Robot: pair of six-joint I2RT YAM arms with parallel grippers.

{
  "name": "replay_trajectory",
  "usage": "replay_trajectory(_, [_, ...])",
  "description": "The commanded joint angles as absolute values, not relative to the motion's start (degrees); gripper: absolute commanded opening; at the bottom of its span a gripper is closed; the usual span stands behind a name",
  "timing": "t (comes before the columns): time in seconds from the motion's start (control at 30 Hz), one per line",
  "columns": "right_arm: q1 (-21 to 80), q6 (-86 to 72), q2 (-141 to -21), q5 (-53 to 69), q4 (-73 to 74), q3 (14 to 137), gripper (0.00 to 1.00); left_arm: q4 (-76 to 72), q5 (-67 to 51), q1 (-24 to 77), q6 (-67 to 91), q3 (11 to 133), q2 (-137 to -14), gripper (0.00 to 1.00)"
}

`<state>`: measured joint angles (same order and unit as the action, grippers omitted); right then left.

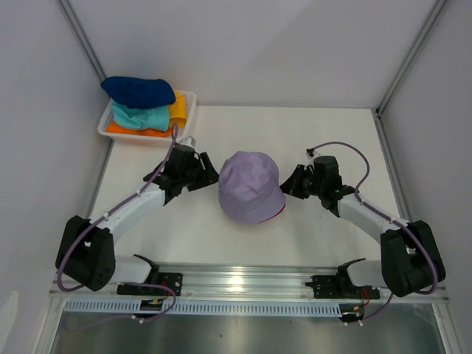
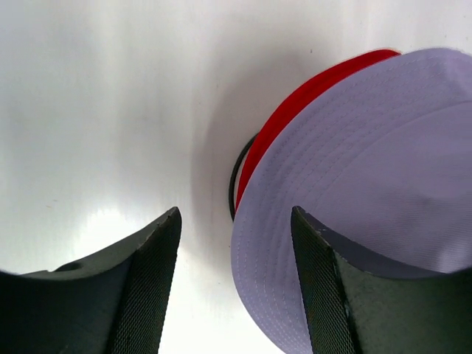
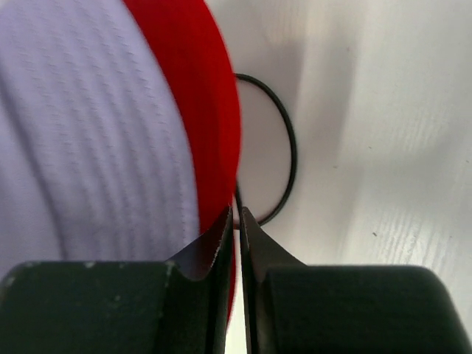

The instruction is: Stack the hats

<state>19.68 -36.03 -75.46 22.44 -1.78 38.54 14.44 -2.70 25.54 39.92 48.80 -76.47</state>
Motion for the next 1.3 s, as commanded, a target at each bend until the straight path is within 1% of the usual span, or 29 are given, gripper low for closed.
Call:
replay_trajectory(0.0, [20.3, -34.02, -76.9, 20.14, -2.73, 38.06, 0.1, 18.28, 2.02, 25.23, 36.56, 53.52, -72.78, 0.67])
replay_trajectory(0.13, [20.39, -32.35, -78.05, 18.72, -1.24, 38.58, 0.13, 20.74, 1.93, 23.3, 35.34, 56.5, -70.84, 0.76])
replay_trajectory(0.17, [20.39, -31.04, -78.13, 18.11, 0.94, 39.11, 0.18, 21.53, 2.46, 22.86, 35.07, 56.95, -70.14, 0.8])
replay_trajectory(0.23, [20.13, -29.45, -77.79, 15.74, 4.73, 41.65, 0.23, 24.69, 2.72, 20.93, 33.76, 59.66, -69.35, 0.85])
replay_trajectory(0.27, [19.69, -28.57, -77.52, 14.51, 8.31, 42.62, 0.31, 25.65, 2.72, 20.22, 33.23, 60.2, -68.3, 0.88])
replay_trajectory(0.33, [17.24, -26.29, -76.12, 11.87, 11.94, 45.68, 0.39, 27.77, 2.72, 18.29, 30.95, 62.56, -66.89, 0.89])
replay_trajectory(0.37, [15.83, -25.84, -75.59, 11.43, 15.35, 46.66, 0.47, 28.3, 2.81, 17.85, 30.07, 63.01, -66.19, 0.91])
replay_trajectory(0.43, [10.76, -25.23, -74.54, 12.91, 17.83, 48.85, 0.54, 30.4, 4.39, 17.14, 27.18, 65.98, -64.34, 0.94])
replay_trajectory(0.47, [8.72, -25.22, -72.79, 15.62, 18.89, 49.3, 0.61, 31.54, 5.44, 17.14, 26.55, 66.7, -63.99, 0.96])
replay_trajectory(0.53, [5.12, -26.71, -70.59, 18.62, 18.72, 49.39, 0.69, 33.82, 7.9, 16.88, 25.15, 68.46, -63.2, 0.97])
replay_trajectory(0.57, [4.49, -27.33, -68.23, 21.77, 17.07, 48.79, 0.77, 34.36, 8.43, 16.79, 24.88, 69.25, -62.93, 0.99])
replay_trajectory(0.63, [4.13, -31.43, -65.84, 24.77, 14.17, 47.38, 0.85, 34.98, 9.49, 16.09, 24.61, 70.04, -62.41, 0.99])
replay_trajectory(0.67, [4.13, -33.73, -64.79, 28.79, 8.93, 44.68, 0.91, 35.42, 9.49, 15.74, 24.7, 70.22, -62.32, 1.0])
replay_trajectory(0.73, [4.39, -39.7, -62.32, 32.5, 1.79, 40.63, 0.93, 35.42, 8.88, 14.94, 25.13, 70.14, -62.05, 1.0])
replay_trajectory(0.77, [5.53, -45.03, -61.79, 33.65, -4.94, 37.04, 0.94, 35.16, 8.01, 14.77, 25.22, 69.96, -61.88, 0.99])
replay_trajectory(0.8, [6.58, -46.83, -60.92, 33.14, -7.01, 35.7, 0.94, 35.07, 7.74, 14.77, 25.4, 69.79, -61.79, 1.0])
replay_trajectory(1.0, [15.71, -51.58, -56.26, 21.9, -7.65, 29.81, 0.95, 35.42, 6.15, 14.68, 26.1, 69.52, -61.61, 0.99])
replay_trajectory(1.1, [17.92, -55.18, -52.66, 17.76, -7.91, 27.08, 0.95, 35.33, 5.36, 14.68, 26.19, 69.26, -60.82, 0.99])
replay_trajectory(1.2, [19.33, -58.26, -48.96, 14.68, -9.84, 22.77, 0.91, 35.33, 4.57, 14.68, 26.28, 68.65, -59.68, 0.99])
replay_trajectory(1.23, [20.12, -60.62, -48.26, 14.07, -10.97, 20.68, 0.86, 35.33, 4.48, 14.68, 26.37, 68.47, -59.33, 1.0])
replay_trajectory(1.27, [20.56, -61.69, -47.21, 12.93, -11.51, 19.87, 0.84, 35.33, 4.4, 14.68, 26.28, 67.86, -58.89, 0.99])
